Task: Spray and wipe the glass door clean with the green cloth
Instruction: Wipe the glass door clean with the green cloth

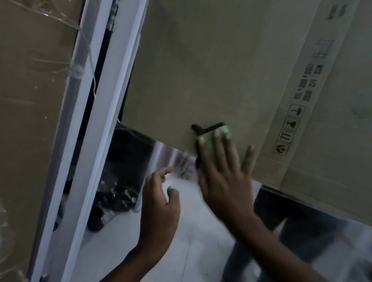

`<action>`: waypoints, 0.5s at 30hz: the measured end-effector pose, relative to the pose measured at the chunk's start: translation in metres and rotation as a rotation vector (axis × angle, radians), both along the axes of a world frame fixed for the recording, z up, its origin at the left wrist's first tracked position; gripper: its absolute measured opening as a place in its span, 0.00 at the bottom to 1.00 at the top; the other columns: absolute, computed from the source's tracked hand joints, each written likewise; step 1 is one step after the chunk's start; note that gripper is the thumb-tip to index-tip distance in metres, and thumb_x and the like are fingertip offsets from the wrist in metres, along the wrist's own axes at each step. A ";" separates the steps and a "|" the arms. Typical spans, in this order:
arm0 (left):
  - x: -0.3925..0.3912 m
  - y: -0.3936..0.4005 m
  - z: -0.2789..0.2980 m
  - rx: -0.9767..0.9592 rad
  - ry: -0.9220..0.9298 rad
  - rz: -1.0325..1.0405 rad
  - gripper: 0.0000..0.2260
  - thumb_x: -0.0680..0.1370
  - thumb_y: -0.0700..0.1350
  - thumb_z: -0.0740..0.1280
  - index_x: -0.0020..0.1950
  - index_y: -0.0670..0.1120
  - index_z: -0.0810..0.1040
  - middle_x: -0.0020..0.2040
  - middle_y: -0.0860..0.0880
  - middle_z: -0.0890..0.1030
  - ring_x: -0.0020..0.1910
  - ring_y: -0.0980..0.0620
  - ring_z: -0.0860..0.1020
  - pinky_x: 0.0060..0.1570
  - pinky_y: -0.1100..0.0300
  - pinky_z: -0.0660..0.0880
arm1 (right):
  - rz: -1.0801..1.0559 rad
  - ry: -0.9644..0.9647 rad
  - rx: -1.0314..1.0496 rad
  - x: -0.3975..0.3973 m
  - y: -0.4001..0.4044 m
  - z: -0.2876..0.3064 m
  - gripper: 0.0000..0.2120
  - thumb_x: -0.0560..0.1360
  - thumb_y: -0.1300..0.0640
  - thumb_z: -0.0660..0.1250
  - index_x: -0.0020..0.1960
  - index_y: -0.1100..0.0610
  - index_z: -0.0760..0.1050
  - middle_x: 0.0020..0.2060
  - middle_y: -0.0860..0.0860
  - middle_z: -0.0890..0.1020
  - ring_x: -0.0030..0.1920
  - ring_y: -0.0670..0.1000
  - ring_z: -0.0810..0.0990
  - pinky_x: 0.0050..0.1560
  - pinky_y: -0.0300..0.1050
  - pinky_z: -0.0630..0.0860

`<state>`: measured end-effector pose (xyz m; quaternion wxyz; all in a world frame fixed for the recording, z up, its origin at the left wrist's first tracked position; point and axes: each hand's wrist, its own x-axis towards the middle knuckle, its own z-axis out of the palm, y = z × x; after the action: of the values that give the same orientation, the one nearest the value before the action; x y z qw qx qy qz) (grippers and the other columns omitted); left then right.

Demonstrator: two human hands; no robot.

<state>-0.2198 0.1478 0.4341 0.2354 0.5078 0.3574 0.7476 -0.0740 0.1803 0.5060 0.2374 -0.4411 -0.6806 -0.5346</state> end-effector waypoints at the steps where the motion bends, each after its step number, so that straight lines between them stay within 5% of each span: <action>1: -0.001 -0.003 -0.003 -0.008 -0.003 -0.001 0.20 0.80 0.36 0.60 0.62 0.61 0.72 0.61 0.58 0.73 0.64 0.57 0.72 0.61 0.46 0.76 | 0.020 -0.106 -0.036 -0.001 0.003 -0.022 0.35 0.82 0.42 0.61 0.83 0.52 0.51 0.82 0.58 0.50 0.82 0.60 0.49 0.76 0.74 0.50; 4: -0.002 -0.011 -0.007 -0.038 0.002 -0.045 0.22 0.80 0.36 0.60 0.59 0.65 0.70 0.62 0.57 0.74 0.65 0.60 0.72 0.63 0.49 0.76 | -0.012 -0.434 -0.148 0.021 -0.007 -0.076 0.42 0.76 0.46 0.68 0.83 0.51 0.50 0.83 0.56 0.50 0.82 0.58 0.50 0.78 0.69 0.50; 6: -0.006 -0.013 -0.010 -0.045 0.017 -0.051 0.22 0.80 0.35 0.60 0.60 0.64 0.71 0.63 0.56 0.74 0.65 0.58 0.72 0.63 0.47 0.75 | -0.022 -0.446 -0.120 0.046 -0.020 -0.073 0.44 0.74 0.52 0.70 0.83 0.50 0.51 0.83 0.55 0.52 0.82 0.57 0.51 0.78 0.68 0.47; 12: -0.020 -0.016 -0.006 -0.046 0.006 -0.033 0.22 0.80 0.34 0.59 0.57 0.63 0.71 0.61 0.56 0.75 0.64 0.63 0.71 0.63 0.53 0.73 | -0.099 0.119 0.166 0.075 -0.041 0.029 0.31 0.82 0.49 0.58 0.83 0.53 0.54 0.82 0.61 0.52 0.81 0.64 0.52 0.74 0.78 0.45; 15: -0.025 -0.017 -0.008 -0.034 -0.003 -0.023 0.21 0.80 0.33 0.59 0.56 0.62 0.71 0.61 0.55 0.75 0.58 0.69 0.72 0.52 0.70 0.73 | -0.066 0.214 0.216 0.035 -0.020 0.046 0.30 0.84 0.52 0.58 0.83 0.55 0.53 0.82 0.62 0.51 0.82 0.64 0.50 0.77 0.71 0.37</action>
<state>-0.2452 0.1304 0.4257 0.2534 0.5066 0.3639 0.7394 -0.0390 0.1603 0.5517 0.3372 -0.4895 -0.5751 -0.5621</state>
